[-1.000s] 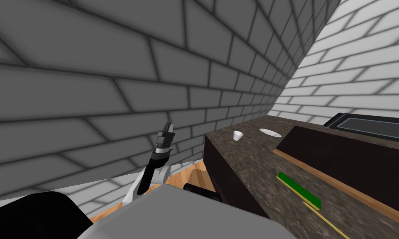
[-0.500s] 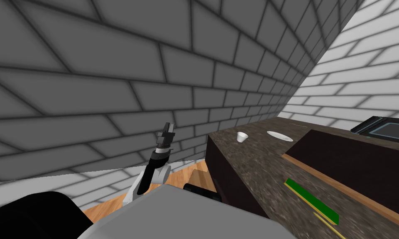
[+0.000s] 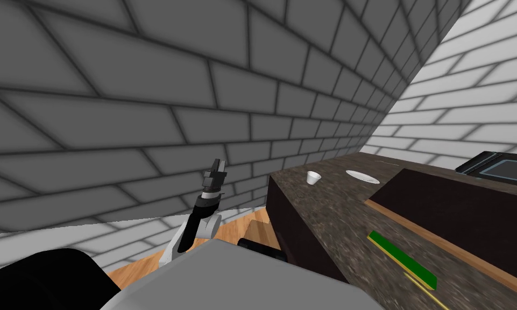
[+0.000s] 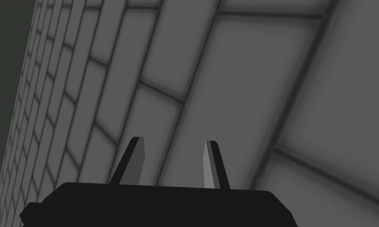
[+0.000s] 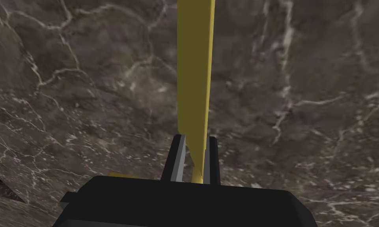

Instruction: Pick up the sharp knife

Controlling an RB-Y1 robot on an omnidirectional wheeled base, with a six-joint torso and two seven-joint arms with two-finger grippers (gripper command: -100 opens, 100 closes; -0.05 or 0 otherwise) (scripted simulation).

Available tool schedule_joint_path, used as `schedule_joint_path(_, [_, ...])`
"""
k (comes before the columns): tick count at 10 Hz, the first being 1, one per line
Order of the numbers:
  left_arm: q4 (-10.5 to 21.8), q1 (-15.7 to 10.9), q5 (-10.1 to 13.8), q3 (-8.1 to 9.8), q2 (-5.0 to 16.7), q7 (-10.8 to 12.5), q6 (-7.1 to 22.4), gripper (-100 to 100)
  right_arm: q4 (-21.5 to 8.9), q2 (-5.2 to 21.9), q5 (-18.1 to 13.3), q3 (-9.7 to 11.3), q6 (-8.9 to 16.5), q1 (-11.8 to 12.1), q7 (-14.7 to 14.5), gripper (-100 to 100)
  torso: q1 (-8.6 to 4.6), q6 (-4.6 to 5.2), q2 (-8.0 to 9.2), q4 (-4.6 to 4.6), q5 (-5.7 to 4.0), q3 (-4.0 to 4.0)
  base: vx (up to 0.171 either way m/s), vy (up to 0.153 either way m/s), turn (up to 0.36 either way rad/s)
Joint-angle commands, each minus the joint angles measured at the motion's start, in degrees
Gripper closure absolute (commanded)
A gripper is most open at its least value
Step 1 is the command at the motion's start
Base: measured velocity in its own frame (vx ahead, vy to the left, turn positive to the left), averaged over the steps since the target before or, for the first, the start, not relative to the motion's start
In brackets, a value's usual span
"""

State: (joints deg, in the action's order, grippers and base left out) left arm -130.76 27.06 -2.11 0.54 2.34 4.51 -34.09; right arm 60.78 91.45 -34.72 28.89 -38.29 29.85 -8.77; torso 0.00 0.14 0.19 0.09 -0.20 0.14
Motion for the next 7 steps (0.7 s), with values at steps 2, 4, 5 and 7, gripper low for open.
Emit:
schedule_joint_path(2, [0.00, 0.00, 0.00, 0.00, 0.00, 0.00, 0.00, 0, -0.01, 0.01, 0.00, -0.01, 0.03, -0.01, 0.00, 0, 0.00, 0.00, -0.01, -0.01, -0.01, -0.01, 0.000, 0.000, 0.000])
schedule_joint_path(4, [0.00, 0.01, 0.00, 0.00, 0.00, 0.00, 0.00, 0, 0.10, 1.35, 0.00, -0.52, -1.63, -0.51, -0.68, 100, 0.03, 0.08, -0.05, -0.03, 0.01, -0.04, 0.032, 0.018, -0.191])
schedule_joint_path(5, [0.00, 0.01, 0.00, 0.00, 0.00, 0.00, 0.00, 0, 0.67, 2.43, 0.19, -0.99, -2.30, -0.50, -1.11, 100, 0.08, 0.08, -0.10, -0.05, 0.01, -0.07, 0.048, 0.022, -0.279])
schedule_joint_path(7, [0.00, 0.00, 0.00, 0.00, 0.00, 0.00, 0.00, 0, 0.24, 1.84, -0.25, -0.55, -1.95, -0.90, -0.72, 0, 0.03, 0.00, -0.09, -0.05, -0.04, -0.07, 0.010, 0.006, -0.033])
